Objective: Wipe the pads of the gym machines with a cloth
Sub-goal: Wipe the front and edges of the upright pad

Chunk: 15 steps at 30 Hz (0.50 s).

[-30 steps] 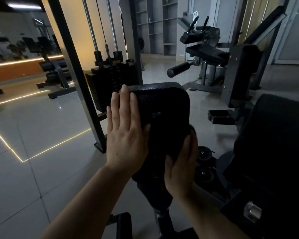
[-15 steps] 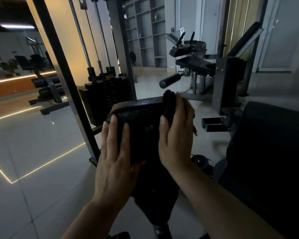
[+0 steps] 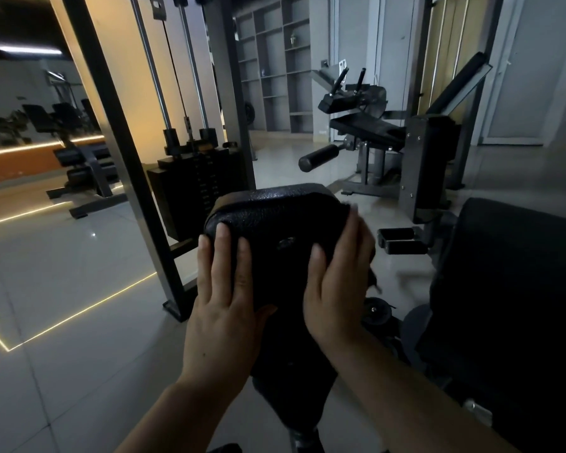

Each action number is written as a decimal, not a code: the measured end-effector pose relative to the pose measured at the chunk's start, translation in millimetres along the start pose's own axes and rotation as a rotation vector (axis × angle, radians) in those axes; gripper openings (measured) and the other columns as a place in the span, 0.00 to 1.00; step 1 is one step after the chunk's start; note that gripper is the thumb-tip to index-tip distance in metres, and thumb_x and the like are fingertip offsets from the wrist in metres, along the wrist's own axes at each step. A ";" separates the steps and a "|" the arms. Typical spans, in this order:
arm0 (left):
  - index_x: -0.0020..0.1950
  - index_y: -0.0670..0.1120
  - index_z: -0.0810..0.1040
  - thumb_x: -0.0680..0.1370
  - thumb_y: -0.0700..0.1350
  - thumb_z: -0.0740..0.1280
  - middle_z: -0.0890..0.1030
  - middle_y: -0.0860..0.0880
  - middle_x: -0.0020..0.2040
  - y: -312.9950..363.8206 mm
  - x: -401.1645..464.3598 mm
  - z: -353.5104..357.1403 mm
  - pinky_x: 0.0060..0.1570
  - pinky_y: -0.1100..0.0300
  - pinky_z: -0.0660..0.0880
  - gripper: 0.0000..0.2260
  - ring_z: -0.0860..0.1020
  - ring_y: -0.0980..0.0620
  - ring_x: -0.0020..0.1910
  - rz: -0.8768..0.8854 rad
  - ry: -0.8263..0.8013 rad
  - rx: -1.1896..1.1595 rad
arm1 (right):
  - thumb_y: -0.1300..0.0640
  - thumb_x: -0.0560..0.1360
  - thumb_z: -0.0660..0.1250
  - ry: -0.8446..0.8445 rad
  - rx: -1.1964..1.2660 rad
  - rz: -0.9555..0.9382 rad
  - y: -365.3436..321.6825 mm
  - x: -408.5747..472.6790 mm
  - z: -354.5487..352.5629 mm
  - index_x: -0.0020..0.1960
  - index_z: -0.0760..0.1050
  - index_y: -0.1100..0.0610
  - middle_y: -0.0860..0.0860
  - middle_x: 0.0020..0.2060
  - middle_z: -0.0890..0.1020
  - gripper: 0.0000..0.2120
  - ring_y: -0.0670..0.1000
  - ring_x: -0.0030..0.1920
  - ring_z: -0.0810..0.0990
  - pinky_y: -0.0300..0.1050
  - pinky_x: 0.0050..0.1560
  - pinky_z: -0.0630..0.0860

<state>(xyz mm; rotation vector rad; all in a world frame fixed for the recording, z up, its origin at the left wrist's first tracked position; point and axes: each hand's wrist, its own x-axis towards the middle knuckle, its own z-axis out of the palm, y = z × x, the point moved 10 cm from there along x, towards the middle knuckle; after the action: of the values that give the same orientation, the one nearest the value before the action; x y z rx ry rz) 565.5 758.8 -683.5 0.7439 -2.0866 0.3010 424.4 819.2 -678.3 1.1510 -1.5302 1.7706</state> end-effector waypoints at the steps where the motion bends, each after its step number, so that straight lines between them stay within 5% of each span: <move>1: 0.77 0.42 0.47 0.73 0.51 0.64 0.39 0.48 0.78 1.2 -0.2 0.1 0.66 0.41 0.48 0.39 0.39 0.45 0.76 0.002 -0.007 -0.002 | 0.47 0.82 0.49 0.016 0.002 -0.023 -7.5 11.5 0.4 0.74 0.53 0.56 0.53 0.68 0.61 0.23 0.56 0.68 0.67 0.49 0.63 0.71; 7: 0.77 0.41 0.47 0.72 0.48 0.67 0.43 0.45 0.78 1.7 1.3 1.1 0.66 0.45 0.45 0.40 0.39 0.46 0.76 -0.032 -0.038 -0.009 | 0.42 0.81 0.48 -0.043 -0.112 -0.022 22.6 -53.8 2.6 0.75 0.51 0.58 0.58 0.71 0.60 0.29 0.52 0.73 0.59 0.45 0.72 0.59; 12: 0.76 0.40 0.49 0.71 0.47 0.68 0.46 0.43 0.77 2.7 2.9 -0.6 0.67 0.47 0.45 0.41 0.41 0.44 0.75 -0.026 -0.015 0.008 | 0.39 0.81 0.47 -0.148 -0.170 0.147 72.9 -133.8 1.2 0.75 0.48 0.53 0.57 0.69 0.59 0.29 0.60 0.68 0.62 0.65 0.61 0.71; 15: 0.76 0.39 0.50 0.71 0.47 0.68 0.46 0.43 0.77 3.5 2.3 -1.2 0.68 0.52 0.45 0.40 0.42 0.43 0.75 -0.015 -0.005 0.013 | 0.42 0.81 0.47 -0.141 -0.105 0.135 63.0 -113.5 1.4 0.75 0.48 0.56 0.57 0.69 0.59 0.28 0.60 0.69 0.63 0.62 0.65 0.68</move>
<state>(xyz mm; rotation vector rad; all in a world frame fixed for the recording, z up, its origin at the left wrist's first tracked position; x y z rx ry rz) 563.1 761.2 -680.8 0.7688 -2.0845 0.3046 429.3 819.4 -808.1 1.1664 -1.7998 1.7016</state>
